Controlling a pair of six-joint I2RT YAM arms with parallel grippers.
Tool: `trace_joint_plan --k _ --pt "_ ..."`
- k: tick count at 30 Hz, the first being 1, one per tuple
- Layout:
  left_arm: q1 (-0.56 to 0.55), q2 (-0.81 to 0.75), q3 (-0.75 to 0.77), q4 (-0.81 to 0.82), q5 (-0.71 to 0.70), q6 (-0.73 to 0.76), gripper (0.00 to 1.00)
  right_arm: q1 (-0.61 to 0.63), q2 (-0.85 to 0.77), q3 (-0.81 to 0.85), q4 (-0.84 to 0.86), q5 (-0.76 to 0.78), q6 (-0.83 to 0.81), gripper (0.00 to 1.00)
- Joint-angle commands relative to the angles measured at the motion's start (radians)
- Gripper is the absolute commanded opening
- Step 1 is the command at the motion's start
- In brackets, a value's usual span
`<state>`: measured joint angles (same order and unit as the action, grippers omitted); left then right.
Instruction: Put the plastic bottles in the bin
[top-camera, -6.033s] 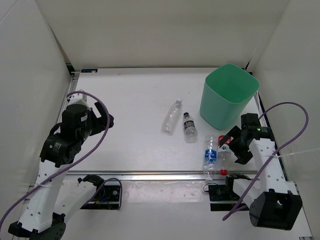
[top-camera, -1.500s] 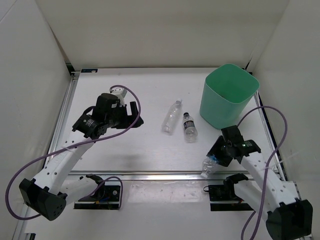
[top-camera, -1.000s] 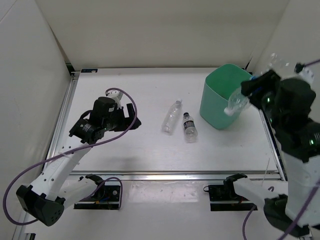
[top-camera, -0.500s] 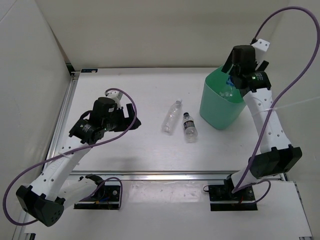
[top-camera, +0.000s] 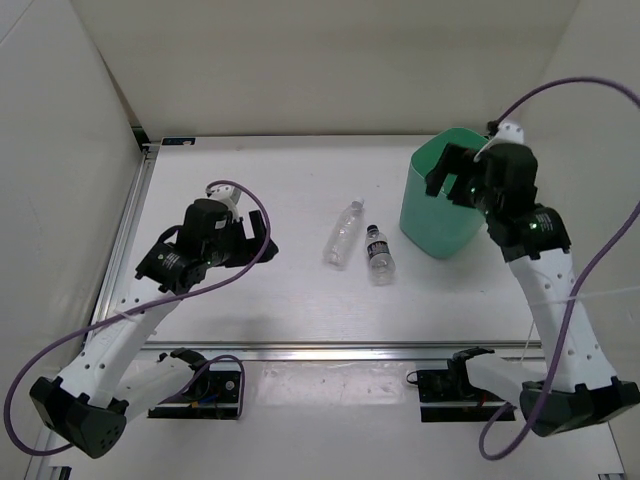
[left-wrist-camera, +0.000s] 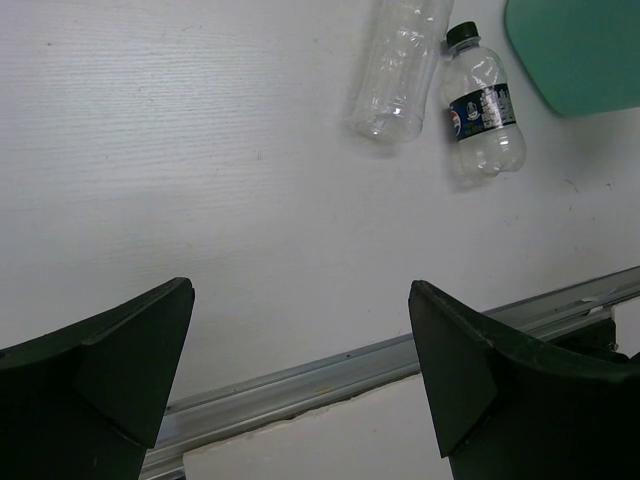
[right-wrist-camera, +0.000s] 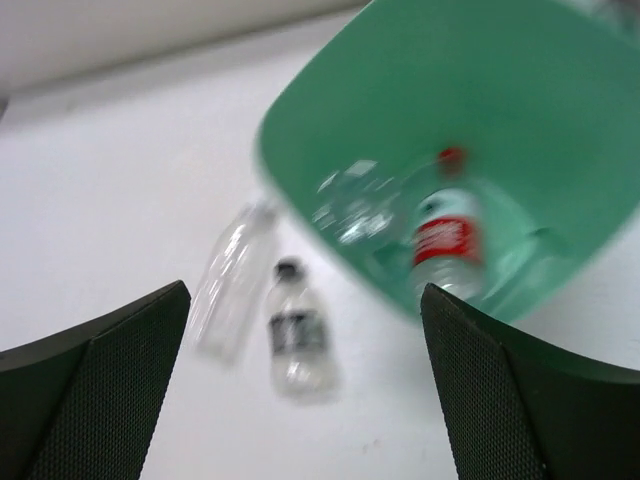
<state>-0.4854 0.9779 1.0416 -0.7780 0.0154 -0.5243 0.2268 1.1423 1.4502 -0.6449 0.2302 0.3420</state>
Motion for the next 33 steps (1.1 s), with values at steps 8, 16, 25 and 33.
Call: trace_joint_plan --k 8,16,25,33 --pt "0.005 -0.001 -0.035 -0.003 0.008 0.014 1.00 0.287 0.060 -0.342 0.013 -0.262 -0.049 1.00" --pt "0.005 -0.028 -0.055 -0.012 0.017 0.004 1.00 0.312 0.220 -0.433 0.131 -0.229 -0.028 1.00" --pt "0.005 -0.073 -0.094 -0.040 0.017 -0.040 1.00 0.312 0.476 -0.283 0.160 -0.074 -0.038 0.99" --pt "0.005 -0.105 -0.094 -0.093 -0.008 -0.060 1.00 0.312 0.639 -0.183 0.160 -0.028 -0.028 0.88"
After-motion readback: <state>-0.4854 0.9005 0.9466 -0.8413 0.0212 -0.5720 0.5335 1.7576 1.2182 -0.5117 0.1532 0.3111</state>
